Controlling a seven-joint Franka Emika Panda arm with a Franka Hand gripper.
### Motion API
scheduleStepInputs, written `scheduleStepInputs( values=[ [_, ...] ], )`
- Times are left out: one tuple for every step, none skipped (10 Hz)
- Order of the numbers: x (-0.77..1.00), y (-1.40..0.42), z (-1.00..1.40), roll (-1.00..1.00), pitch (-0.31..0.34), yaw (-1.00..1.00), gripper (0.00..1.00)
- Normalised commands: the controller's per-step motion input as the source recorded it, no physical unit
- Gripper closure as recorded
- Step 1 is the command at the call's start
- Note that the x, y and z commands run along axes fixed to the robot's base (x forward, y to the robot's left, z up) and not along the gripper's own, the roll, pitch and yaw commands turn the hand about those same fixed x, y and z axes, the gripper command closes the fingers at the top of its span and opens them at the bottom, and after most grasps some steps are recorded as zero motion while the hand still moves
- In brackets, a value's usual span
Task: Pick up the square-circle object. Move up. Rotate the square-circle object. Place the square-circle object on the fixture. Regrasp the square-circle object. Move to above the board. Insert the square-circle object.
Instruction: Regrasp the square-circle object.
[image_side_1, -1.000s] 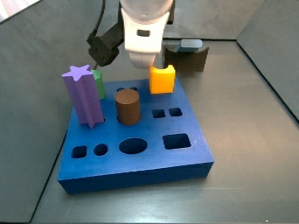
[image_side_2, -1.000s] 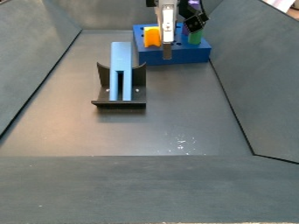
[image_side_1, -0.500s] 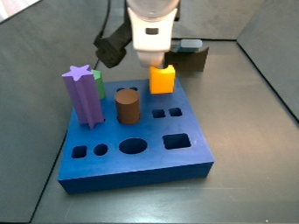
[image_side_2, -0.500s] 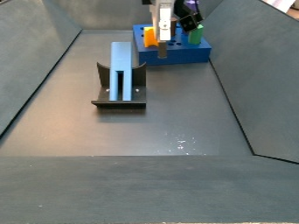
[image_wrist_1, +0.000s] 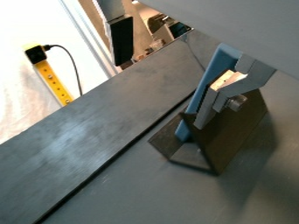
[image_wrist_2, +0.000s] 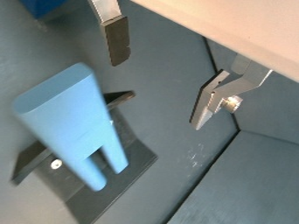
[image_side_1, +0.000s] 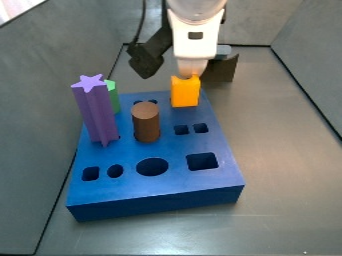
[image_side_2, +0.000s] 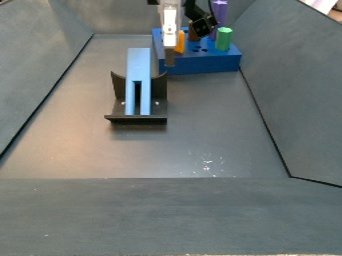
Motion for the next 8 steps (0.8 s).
scheduleStepInputs(
  values=[
    [1.0,-0.01,-0.04,0.09,0.081,-0.03,0.0],
    [1.0,-0.01,-0.05,0.1,0.105,-0.02,0.0],
    [0.9,-0.01,-0.04,0.11,0.121,0.0,0.0],
    [0.83,-0.01,-0.04,0.11,0.131,0.02,0.0],
    [0.78,-0.01,-0.04,0.11,0.136,0.03,0.0],
    [0.66,-0.01,-0.03,0.12,0.137,0.05,0.0],
    [0.62,-0.02,-0.03,0.12,0.136,0.06,0.0],
    [0.54,-0.02,-0.03,0.12,0.13,0.07,0.0]
  ],
)
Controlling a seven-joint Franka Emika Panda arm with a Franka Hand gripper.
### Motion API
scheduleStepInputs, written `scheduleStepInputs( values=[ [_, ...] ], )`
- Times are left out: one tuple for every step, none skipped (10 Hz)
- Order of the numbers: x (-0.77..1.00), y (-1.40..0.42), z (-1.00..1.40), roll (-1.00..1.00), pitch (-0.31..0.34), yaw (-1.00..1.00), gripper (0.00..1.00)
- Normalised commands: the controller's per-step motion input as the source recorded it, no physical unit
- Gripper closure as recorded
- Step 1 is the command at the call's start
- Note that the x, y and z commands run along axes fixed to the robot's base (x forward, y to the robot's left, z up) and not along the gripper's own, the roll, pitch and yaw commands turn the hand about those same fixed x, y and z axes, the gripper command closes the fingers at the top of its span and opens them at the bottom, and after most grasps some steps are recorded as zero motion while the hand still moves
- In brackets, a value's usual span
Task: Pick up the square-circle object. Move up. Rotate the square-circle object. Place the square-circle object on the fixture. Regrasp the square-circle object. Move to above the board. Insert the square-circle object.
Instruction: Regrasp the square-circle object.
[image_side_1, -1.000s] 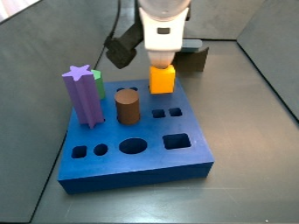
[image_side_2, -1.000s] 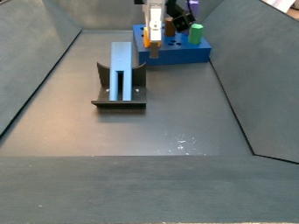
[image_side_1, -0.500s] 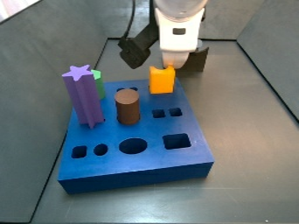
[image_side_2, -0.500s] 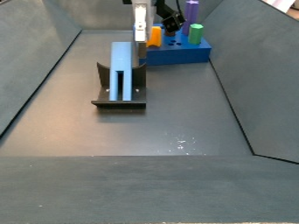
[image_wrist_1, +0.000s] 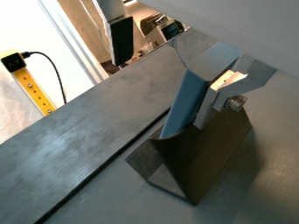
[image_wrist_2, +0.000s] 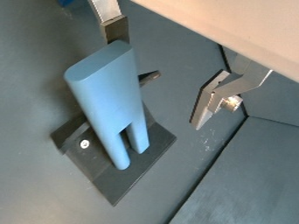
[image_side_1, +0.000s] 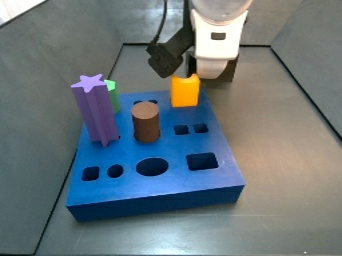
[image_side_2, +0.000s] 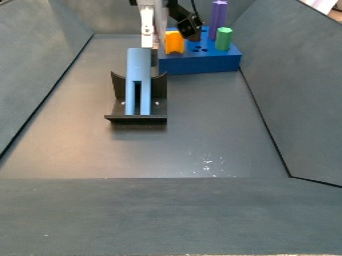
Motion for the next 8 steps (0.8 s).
scheduleStepInputs(
  values=[
    [0.46,-0.02,-0.02,0.12,0.124,0.08,0.0],
    [0.4,-0.03,-0.03,0.12,0.125,0.09,0.0],
    [0.37,-0.03,-0.04,0.12,0.125,0.1,0.0],
    [0.31,-0.03,-0.03,0.12,0.123,0.1,0.0],
    [0.29,-0.03,-0.03,0.12,0.121,0.11,0.0],
    [0.25,-0.03,-0.04,0.12,0.122,0.1,0.0],
    [0.24,-0.03,-0.04,0.12,0.122,0.1,0.0],
    [0.23,-0.03,-0.04,0.12,0.121,0.11,0.0]
  ],
)
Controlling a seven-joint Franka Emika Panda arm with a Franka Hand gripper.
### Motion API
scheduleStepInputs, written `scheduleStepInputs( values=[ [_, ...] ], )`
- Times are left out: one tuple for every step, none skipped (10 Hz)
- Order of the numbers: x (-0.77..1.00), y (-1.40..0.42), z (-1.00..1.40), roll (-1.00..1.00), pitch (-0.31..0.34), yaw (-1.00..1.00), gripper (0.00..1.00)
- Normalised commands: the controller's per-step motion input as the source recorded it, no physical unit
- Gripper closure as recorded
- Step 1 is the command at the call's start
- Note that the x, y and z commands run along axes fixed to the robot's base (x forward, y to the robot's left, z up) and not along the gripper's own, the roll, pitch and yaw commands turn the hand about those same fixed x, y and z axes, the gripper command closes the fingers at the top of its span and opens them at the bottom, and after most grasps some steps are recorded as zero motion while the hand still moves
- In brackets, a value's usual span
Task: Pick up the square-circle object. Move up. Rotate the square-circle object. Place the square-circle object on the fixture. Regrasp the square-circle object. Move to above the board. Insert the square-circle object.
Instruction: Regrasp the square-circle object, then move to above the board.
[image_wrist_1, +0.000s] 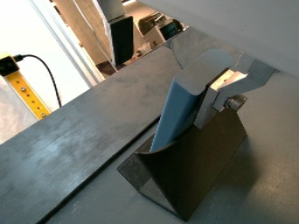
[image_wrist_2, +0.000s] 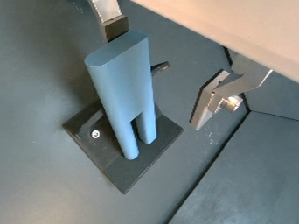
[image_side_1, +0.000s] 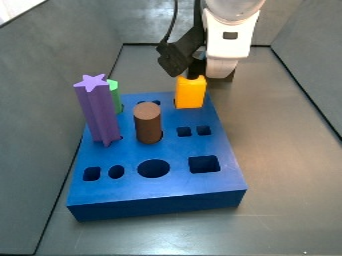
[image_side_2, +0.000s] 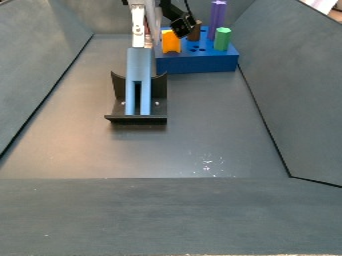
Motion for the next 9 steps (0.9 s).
scheduleStepInputs(
  values=[
    [0.21,-0.03,-0.04,0.12,0.119,0.11,0.0],
    [0.19,-0.03,-0.04,0.12,0.117,0.11,0.0],
    [0.17,-0.03,-0.04,0.12,0.119,0.1,0.0],
    [0.0,0.0,0.0,0.0,0.0,0.0,1.0],
    [0.05,0.04,1.0,0.16,-0.188,0.37,1.0],
    [0.05,0.04,1.0,0.14,-0.188,0.32,1.0],
    [0.05,0.03,1.0,0.11,-0.189,0.26,1.0],
    [0.04,0.03,1.0,0.05,-0.189,0.15,1.0],
    [0.04,0.03,1.0,0.01,-0.181,0.08,1.0]
  ],
)
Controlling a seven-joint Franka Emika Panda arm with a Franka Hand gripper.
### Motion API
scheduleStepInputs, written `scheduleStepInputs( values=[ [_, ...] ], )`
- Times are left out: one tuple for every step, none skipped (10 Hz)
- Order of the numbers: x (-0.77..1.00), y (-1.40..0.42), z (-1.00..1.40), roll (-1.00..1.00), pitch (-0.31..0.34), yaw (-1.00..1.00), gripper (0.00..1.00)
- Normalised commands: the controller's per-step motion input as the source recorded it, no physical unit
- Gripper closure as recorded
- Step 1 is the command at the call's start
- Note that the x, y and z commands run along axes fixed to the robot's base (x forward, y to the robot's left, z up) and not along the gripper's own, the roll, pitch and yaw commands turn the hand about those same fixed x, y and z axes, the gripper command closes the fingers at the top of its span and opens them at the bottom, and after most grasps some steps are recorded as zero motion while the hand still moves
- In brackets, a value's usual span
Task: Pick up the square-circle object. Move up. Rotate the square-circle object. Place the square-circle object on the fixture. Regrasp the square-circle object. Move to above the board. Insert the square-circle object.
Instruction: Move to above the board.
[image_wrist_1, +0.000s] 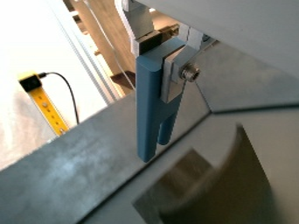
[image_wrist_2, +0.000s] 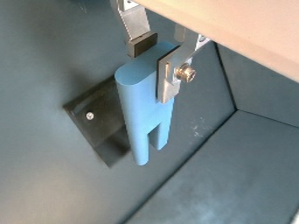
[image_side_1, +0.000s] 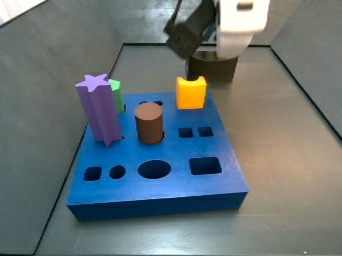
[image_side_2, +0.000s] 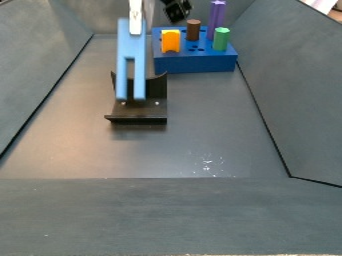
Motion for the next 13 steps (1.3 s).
scheduleStepInputs(
  values=[
    [0.03,0.02,1.0,-0.02,-0.152,0.0,1.0],
    [0.03,0.02,1.0,-0.03,-0.134,-0.03,1.0],
    [0.02,0.02,1.0,-0.05,-0.071,-0.09,1.0],
    [0.01,0.02,1.0,-0.06,-0.045,-0.11,1.0],
    [0.01,0.02,1.0,-0.08,0.01,-0.12,1.0],
    [0.0,0.02,1.0,-0.09,0.049,-0.12,1.0],
    [-0.01,0.02,1.0,-0.1,0.084,-0.11,1.0],
    [-0.02,0.02,1.0,-0.1,0.12,-0.08,1.0],
    [-0.02,0.01,1.0,-0.09,0.141,-0.06,1.0],
    [-0.02,0.01,1.0,-0.08,0.16,-0.03,1.0],
    [-0.02,0.0,0.86,-0.06,0.182,0.01,1.0],
    [-0.01,0.0,0.7,-0.06,0.192,0.03,1.0],
    [0.01,-0.01,0.49,-0.06,0.206,0.06,1.0]
  ],
)
